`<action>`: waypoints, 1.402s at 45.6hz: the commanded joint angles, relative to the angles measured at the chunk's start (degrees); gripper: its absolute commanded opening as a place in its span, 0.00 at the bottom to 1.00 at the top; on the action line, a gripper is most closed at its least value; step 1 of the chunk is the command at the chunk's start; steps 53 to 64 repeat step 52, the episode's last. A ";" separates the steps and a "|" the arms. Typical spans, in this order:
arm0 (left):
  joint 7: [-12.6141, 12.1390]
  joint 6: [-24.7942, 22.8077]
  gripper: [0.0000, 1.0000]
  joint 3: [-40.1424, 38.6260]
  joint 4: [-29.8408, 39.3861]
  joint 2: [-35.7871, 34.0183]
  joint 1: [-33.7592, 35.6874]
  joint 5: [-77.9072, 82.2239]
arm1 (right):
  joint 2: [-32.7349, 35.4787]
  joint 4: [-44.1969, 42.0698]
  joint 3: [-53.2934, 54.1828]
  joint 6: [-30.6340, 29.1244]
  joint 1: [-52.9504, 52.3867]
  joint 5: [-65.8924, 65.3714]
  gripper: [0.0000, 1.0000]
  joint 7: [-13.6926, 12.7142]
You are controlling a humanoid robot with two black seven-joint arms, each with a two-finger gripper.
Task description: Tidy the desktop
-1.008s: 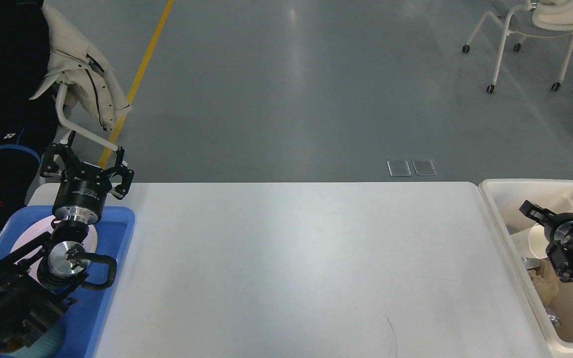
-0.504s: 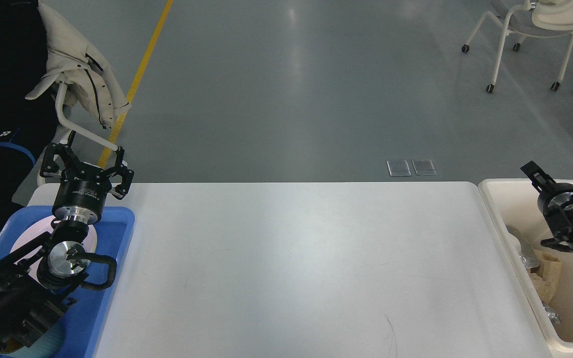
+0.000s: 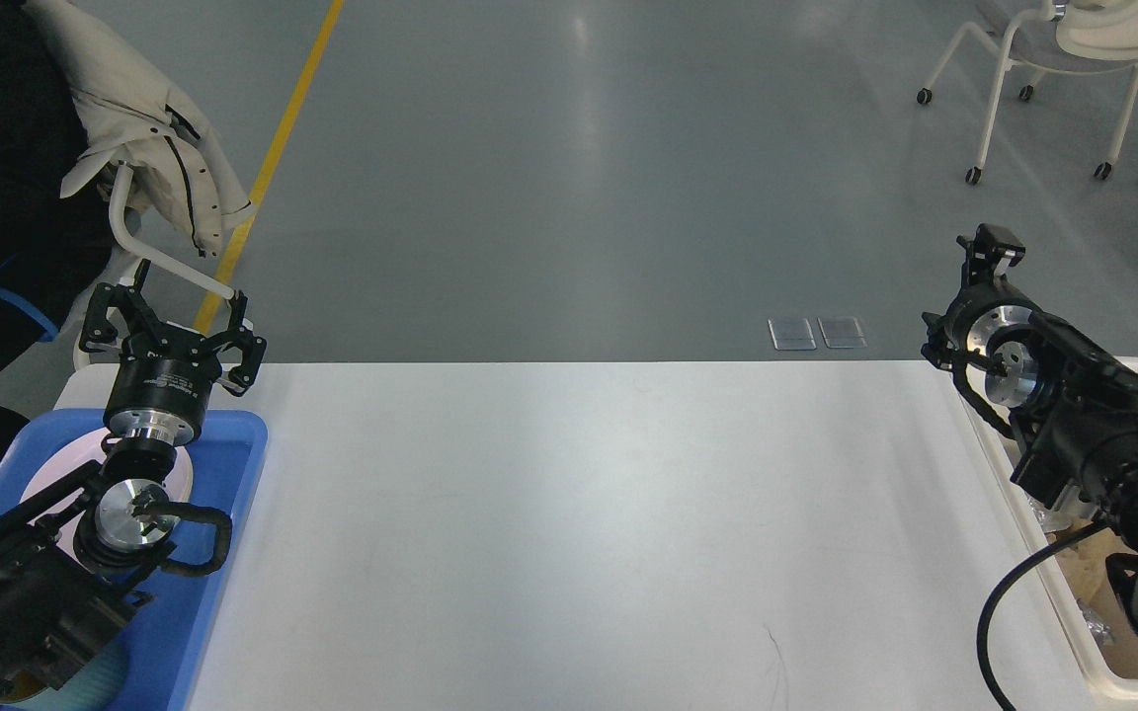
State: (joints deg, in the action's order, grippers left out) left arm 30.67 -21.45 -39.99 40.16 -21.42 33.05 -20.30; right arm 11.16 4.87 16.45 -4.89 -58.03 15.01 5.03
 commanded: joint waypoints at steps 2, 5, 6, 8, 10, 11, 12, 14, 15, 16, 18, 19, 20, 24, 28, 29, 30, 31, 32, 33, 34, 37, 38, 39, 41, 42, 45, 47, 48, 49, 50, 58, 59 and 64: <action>0.00 0.00 0.97 0.00 0.00 -0.03 0.00 0.00 | 2.99 4.52 3.58 -7.24 -0.95 0.01 1.00 7.09; 0.00 0.00 0.97 0.00 0.00 -0.03 0.00 0.00 | 5.18 8.74 5.69 -8.04 -0.69 0.01 1.00 8.50; 0.00 0.00 0.97 0.00 0.00 -0.03 0.00 0.00 | 5.89 10.32 6.91 -7.95 -0.42 -0.07 1.00 8.68; 0.00 0.00 0.97 0.00 0.00 -0.03 0.00 0.00 | 6.77 13.22 9.72 -7.95 -0.07 -0.07 1.00 8.77; 0.00 0.00 0.97 0.00 0.00 -0.03 0.00 0.00 | 7.12 15.60 12.45 -7.95 0.72 -0.16 1.00 8.86; 0.00 0.00 0.97 0.00 0.00 -0.03 0.00 0.00 | 7.12 16.57 13.68 -7.95 1.33 -0.16 1.00 9.03; 0.00 0.00 0.97 0.00 0.00 -0.03 0.00 0.00 | 7.04 17.45 14.74 -7.95 1.94 -0.34 1.00 9.12; 0.00 0.00 0.97 0.00 0.00 -0.03 0.00 0.00 | 6.60 18.59 16.41 -7.95 2.74 -0.95 1.00 9.99; 0.00 0.00 0.97 0.00 0.00 -0.03 0.00 0.00 | 6.51 19.03 16.94 -7.86 3.09 -1.13 1.00 10.69; 0.00 0.00 0.97 0.00 0.00 -0.03 0.00 0.00 | 6.25 19.47 17.03 -7.86 3.44 -1.30 1.00 11.48; 0.00 0.00 0.97 0.00 0.00 -0.03 0.00 0.00 | 5.02 19.83 16.94 -7.68 4.49 -2.44 1.00 13.33; 0.00 0.00 0.97 0.00 0.00 -0.03 0.00 0.00 | 4.14 19.83 16.94 -7.25 5.11 -3.40 1.00 14.30; 0.00 0.00 0.97 0.00 0.00 -0.03 0.00 0.00 | 3.09 19.83 16.86 -6.81 5.72 -4.63 1.00 15.18; 0.00 0.00 0.97 0.00 0.00 -0.03 0.00 0.00 | -0.08 19.83 16.86 -3.56 7.83 -11.39 1.00 19.30; 0.00 0.00 0.97 0.00 0.00 -0.03 0.00 0.00 | -1.40 19.83 17.21 -0.66 9.16 -15.36 1.00 23.35; 0.00 0.00 0.97 0.00 0.00 -0.03 0.00 0.00 | -1.66 19.83 17.38 -0.30 9.42 -15.54 1.00 23.97; 0.00 0.00 0.97 0.00 0.00 -0.03 0.00 0.00 | -2.01 19.83 17.47 -0.04 9.77 -15.54 1.00 24.41; 0.00 0.00 0.97 0.00 0.00 -0.03 0.00 0.00 | -2.28 19.83 17.47 0.05 10.12 -15.54 1.00 24.76; 0.00 0.00 0.97 0.00 0.00 -0.03 0.00 0.00 | -2.54 19.83 17.47 0.14 10.56 -15.54 1.00 25.03; 0.00 0.00 0.97 0.00 0.00 0.06 0.00 0.00 | -2.72 19.83 17.47 0.14 10.91 -15.54 1.00 25.38; 0.00 0.00 0.97 0.00 0.00 -0.03 0.00 0.00 | -2.89 19.83 17.47 0.14 11.35 -15.54 1.00 25.64; 0.00 0.00 0.97 0.00 0.00 -0.03 0.00 0.00 | -3.33 19.83 17.47 0.23 12.32 -15.54 1.00 26.43; 0.00 0.00 0.97 0.00 0.00 -0.03 0.00 0.00 | -3.51 19.83 17.47 0.23 12.58 -15.54 1.00 26.61; 0.00 0.00 0.97 0.00 0.00 -0.03 0.00 0.00 | -3.51 19.83 17.56 0.31 12.85 -15.54 1.00 26.78; 0.00 0.00 0.97 0.00 0.00 -0.03 0.00 0.00 | -3.69 19.83 17.56 0.40 13.20 -15.54 1.00 26.87; 0.00 0.00 0.97 0.00 0.00 -0.03 0.00 0.00 | -3.86 19.83 17.56 0.40 13.37 -15.54 1.00 26.87; 0.00 0.00 0.97 0.00 0.00 -0.03 0.00 0.00 | -4.13 19.83 18.08 0.49 13.99 -15.54 1.00 27.05; 0.00 0.00 0.97 0.00 0.00 -0.03 0.00 0.00 | -4.21 19.83 18.88 0.58 14.08 -15.54 1.00 27.31; 0.00 0.00 0.97 0.00 0.00 -0.03 0.00 0.00 | -4.30 19.83 19.14 0.58 14.08 -15.54 1.00 27.31; 0.00 0.00 0.97 0.00 0.00 -0.03 0.00 0.00 | -4.30 19.83 19.32 0.58 14.08 -15.54 1.00 27.31; 0.00 0.00 0.97 0.00 0.00 -0.03 0.00 0.00 | -4.30 19.83 19.32 0.58 14.08 -15.54 1.00 27.31; 0.00 0.00 0.97 0.00 0.00 -0.03 0.00 0.00 | -4.30 19.83 19.32 0.58 14.08 -15.54 1.00 27.31; 0.00 0.00 0.97 0.00 0.00 -0.03 0.00 0.00 | -4.30 19.83 19.32 0.58 14.08 -15.54 1.00 27.31; 0.00 0.00 0.97 0.00 0.00 -0.03 0.00 0.00 | -4.30 19.83 19.32 0.58 14.08 -15.54 1.00 27.31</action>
